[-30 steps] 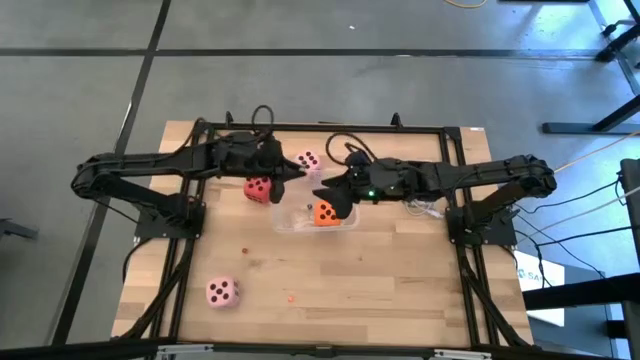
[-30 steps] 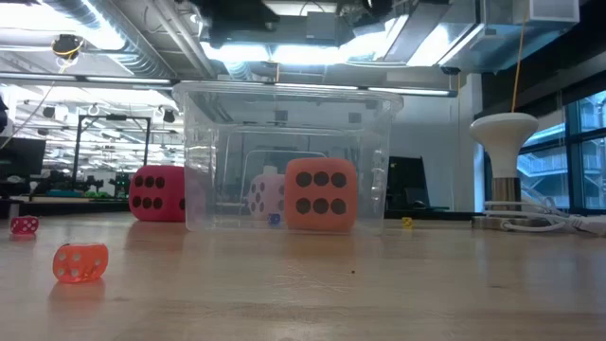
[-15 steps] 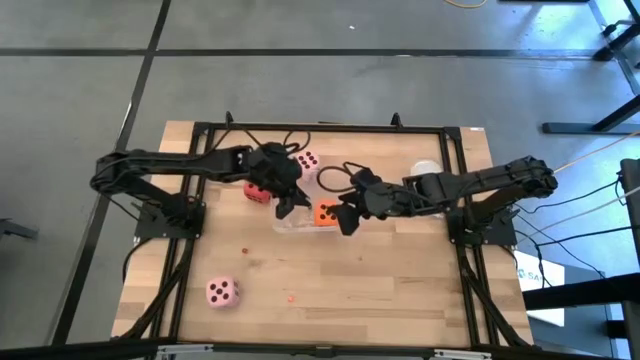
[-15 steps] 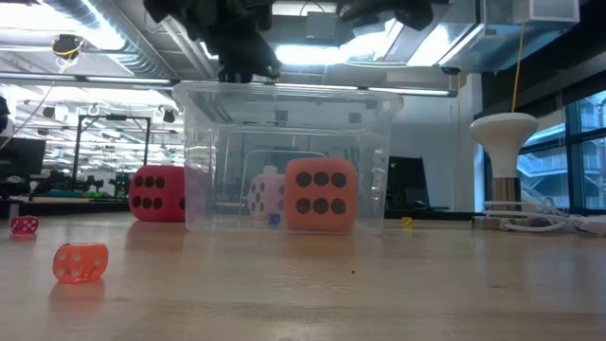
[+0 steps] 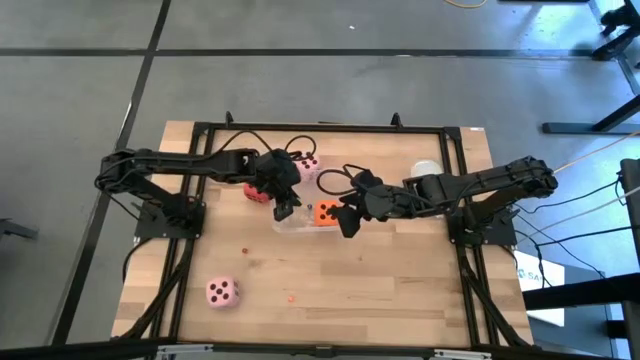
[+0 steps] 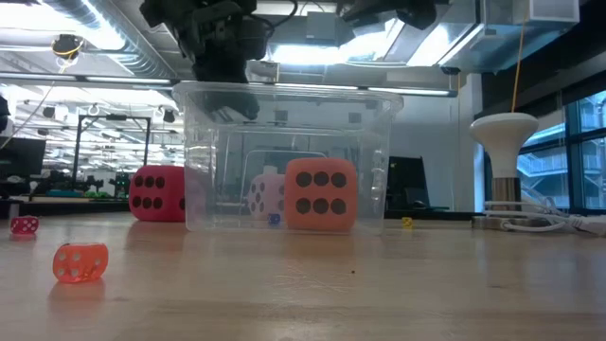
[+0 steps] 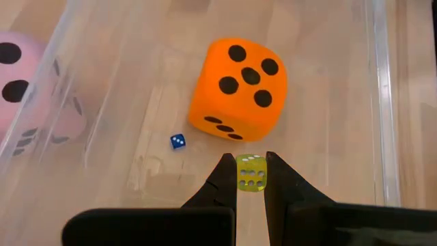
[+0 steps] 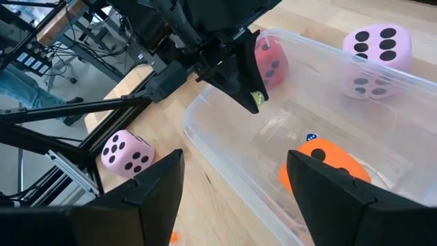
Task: Pick & Place Dice
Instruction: Put the small green dice into the transparent bin
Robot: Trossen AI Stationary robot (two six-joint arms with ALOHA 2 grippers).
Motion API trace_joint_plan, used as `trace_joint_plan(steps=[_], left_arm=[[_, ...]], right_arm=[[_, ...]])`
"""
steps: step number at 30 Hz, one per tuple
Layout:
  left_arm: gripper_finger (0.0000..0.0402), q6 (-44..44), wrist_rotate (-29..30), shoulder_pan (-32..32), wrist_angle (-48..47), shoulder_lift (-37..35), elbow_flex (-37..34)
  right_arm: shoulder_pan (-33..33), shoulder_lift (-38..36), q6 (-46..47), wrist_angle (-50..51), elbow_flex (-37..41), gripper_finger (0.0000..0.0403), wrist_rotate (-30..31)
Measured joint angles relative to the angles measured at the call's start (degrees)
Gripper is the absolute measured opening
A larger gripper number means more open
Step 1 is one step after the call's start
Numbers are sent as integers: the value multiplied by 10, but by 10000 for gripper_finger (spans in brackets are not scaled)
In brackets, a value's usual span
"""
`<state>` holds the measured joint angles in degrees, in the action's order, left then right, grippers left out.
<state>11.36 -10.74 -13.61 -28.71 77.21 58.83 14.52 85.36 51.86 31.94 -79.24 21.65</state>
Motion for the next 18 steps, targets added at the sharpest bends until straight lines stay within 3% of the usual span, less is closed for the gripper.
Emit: trace_joint_plan(steps=[6,18], left_arm=[[13,0,0,0,2,0,0],[59,-22,-15,10,32,0,0]], right_arm=[[0,0,0,0,0,259,0],[0,0,-1,4,0,259,0]])
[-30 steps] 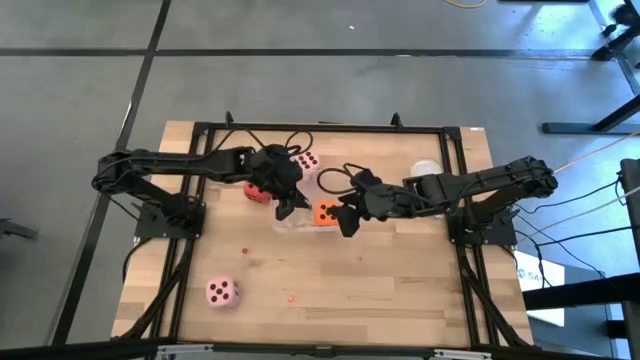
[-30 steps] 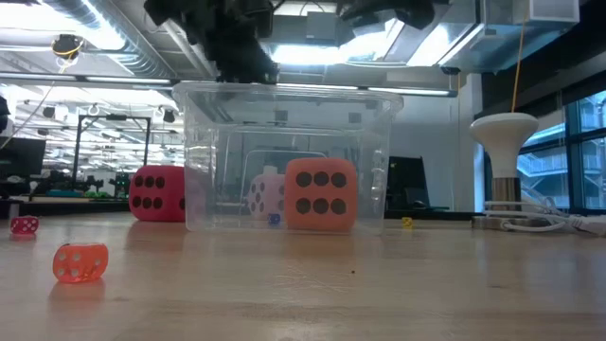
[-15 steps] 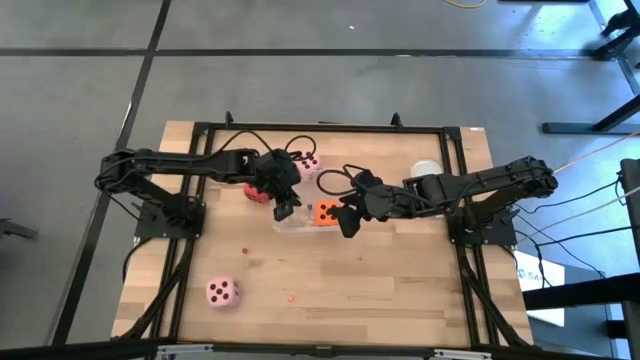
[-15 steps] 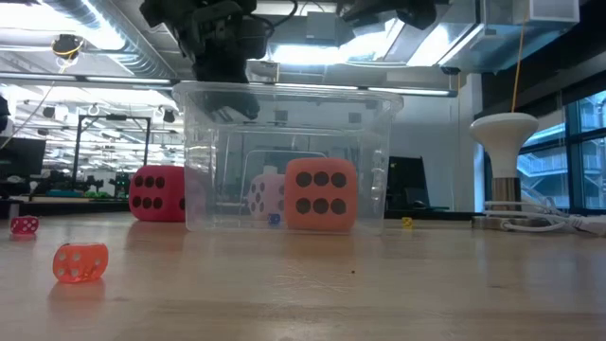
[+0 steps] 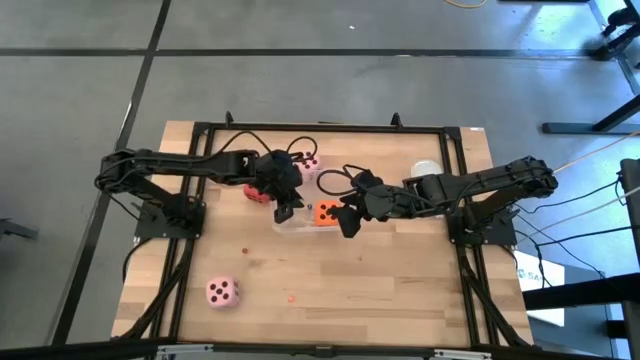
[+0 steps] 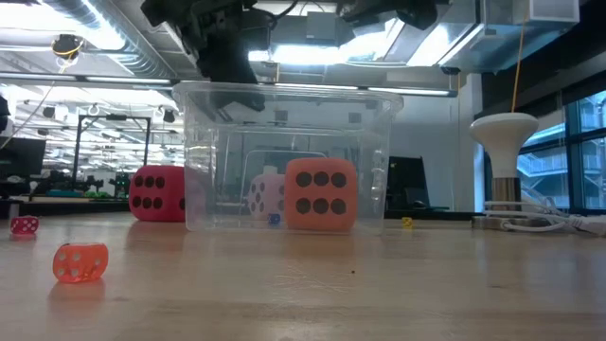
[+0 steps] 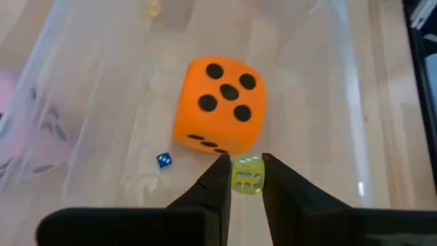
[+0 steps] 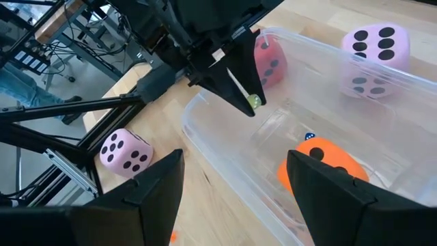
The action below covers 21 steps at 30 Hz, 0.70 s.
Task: Pick & Place Dice
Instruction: Put the small green dice into the transparent bin, then put the bottom large pink dice into the transparent bin
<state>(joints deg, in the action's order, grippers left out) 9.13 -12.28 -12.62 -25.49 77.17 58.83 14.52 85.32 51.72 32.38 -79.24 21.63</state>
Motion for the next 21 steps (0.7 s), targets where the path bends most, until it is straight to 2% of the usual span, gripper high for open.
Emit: trace_joint_plan(steps=[5,14,18,21], left_arm=[[90,-9,-1,11,14,0,0],[174,-22,23,13,17,0,0],[191,15,22,10,19,-11,1],[192,36,6,5,-16,-29,23]], right_arm=[[0,0,-1,0,0,259,0],[0,0,-3,0,0,259,0],[0,0,-3,2,0,259,0],[0,0,3,14,0,259,4]])
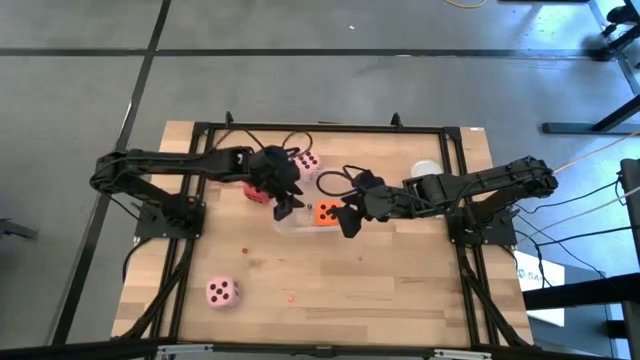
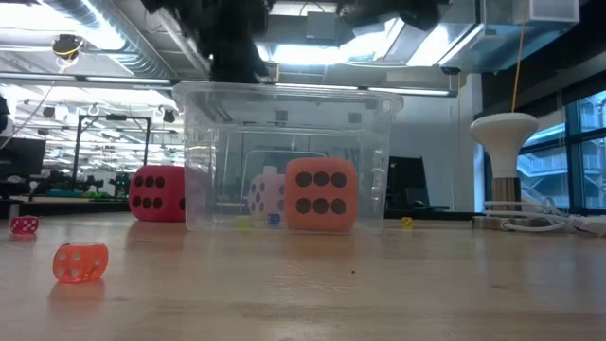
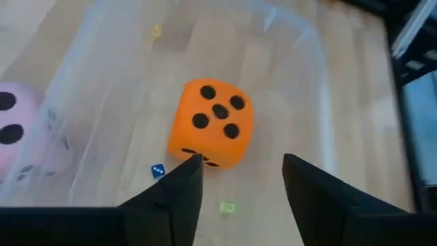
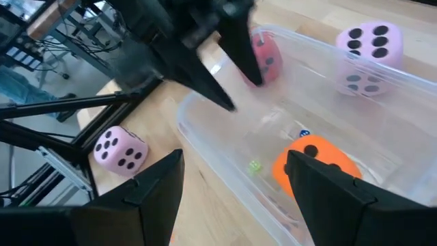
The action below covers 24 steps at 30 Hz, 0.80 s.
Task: Pick & Place Dice
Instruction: Put the bottom large pink dice into the transparent bin
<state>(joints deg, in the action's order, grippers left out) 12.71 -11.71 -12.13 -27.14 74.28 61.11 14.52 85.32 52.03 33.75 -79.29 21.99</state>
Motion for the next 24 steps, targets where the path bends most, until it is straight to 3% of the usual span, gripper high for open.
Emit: trace_joint_plan(steps=[7,14,17,24], left_arm=[[171,-5,0,16,-157,-66,98],[157,47,14,54,-345,-141,109],[154,83,48,94,-396,-171,108],[148,179,100,225,-407,-221,108]], right_arm=[[0,0,3,25,0,259,4],[2,-6,29,39,0,258,32],[7,-17,30,44,0,258,57],[10,-45,23,54,0,258,85]])
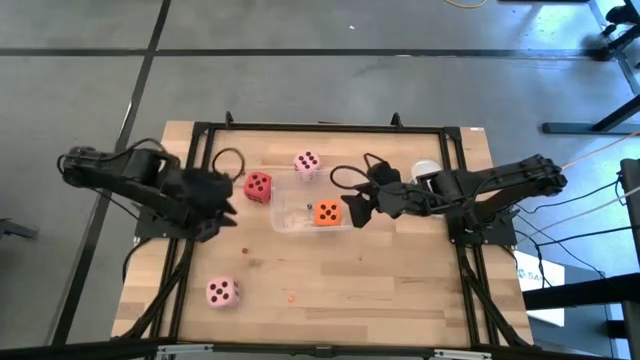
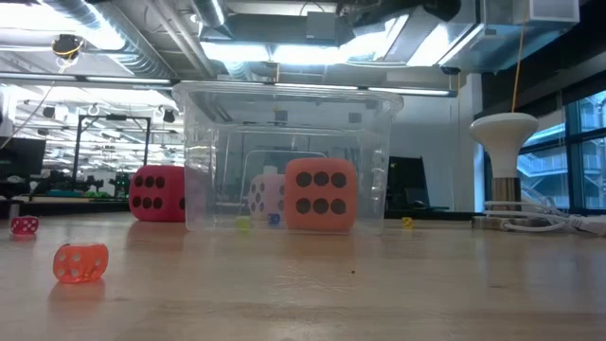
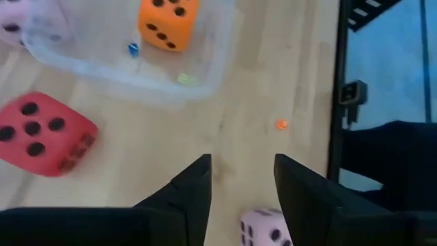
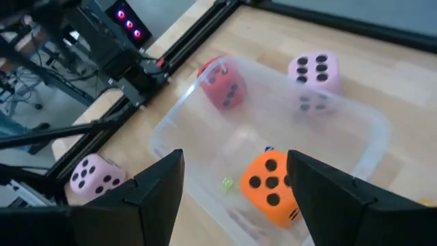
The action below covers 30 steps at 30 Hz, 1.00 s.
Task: Pick & Place Dice
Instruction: Put the bottom large pink dice into the transparent bin
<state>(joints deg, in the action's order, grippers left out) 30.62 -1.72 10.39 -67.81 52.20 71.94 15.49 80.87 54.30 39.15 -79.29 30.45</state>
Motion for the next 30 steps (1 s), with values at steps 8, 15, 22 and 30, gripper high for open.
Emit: trace_joint_plan(steps=[8,15,22,30], left_arm=[[156,100,-82,125,-19,1,-56],[190,139,-109,159,2,0,-151],[238,164,-162,169,113,0,-247],[276,205,-234,169,250,0,-333]], right_arm=[[0,-13,-11,-1,0,258,6],[9,-13,-22,-1,0,258,12],[27,-13,-23,-1,0,258,21],[35,-13,-30,7,0,258,21]])
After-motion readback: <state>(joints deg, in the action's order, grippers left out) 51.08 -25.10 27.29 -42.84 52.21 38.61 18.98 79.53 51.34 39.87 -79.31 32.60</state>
